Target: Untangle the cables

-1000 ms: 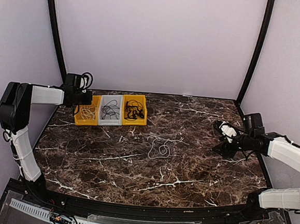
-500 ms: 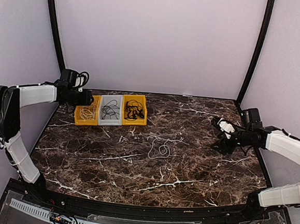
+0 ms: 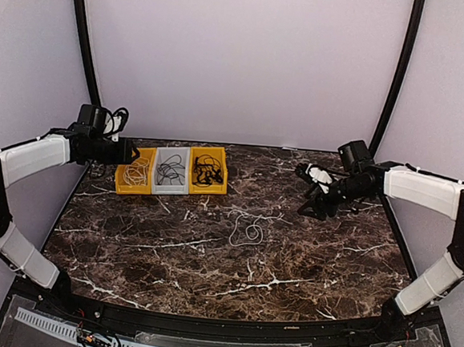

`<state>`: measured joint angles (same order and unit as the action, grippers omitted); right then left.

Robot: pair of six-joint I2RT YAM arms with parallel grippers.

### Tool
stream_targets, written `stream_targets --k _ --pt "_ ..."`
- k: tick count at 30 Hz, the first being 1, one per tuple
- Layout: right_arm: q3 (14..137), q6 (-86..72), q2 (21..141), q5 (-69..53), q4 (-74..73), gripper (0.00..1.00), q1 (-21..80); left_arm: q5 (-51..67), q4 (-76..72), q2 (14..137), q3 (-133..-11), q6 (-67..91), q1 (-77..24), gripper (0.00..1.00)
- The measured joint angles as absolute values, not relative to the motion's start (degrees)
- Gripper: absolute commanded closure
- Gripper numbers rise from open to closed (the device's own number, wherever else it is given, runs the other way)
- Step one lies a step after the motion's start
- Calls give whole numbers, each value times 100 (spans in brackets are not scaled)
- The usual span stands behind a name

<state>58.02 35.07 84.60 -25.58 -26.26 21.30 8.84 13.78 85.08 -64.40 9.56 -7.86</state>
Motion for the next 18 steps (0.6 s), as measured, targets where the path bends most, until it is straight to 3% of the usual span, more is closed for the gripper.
stream_targets --k 4,8,18 --pt "6438 3450 9249 -2698 -2700 37 2436 1389 794 7631 -5625 947 -1251 51" --pt "6864 3354 9865 -2829 -2751 39 2571 1822 130 7306 -5572 974 -1957 49" --pt "7773 3221 11063 -3249 -2974 39 2904 2091 -1262 8451 -5105 1634 -3352 50"
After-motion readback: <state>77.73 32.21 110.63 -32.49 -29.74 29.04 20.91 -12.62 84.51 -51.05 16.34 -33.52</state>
